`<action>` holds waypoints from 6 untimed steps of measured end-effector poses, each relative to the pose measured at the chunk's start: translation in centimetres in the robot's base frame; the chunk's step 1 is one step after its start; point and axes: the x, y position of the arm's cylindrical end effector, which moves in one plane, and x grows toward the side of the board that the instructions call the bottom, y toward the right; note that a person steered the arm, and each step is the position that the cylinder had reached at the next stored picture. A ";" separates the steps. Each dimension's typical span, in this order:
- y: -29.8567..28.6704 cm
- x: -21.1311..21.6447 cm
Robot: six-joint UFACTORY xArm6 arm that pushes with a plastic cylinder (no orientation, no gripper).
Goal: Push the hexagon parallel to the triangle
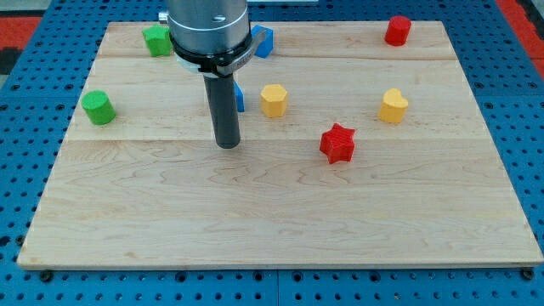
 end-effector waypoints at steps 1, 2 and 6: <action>-0.4 0.5; -0.3 0.6; 12.6 -5.4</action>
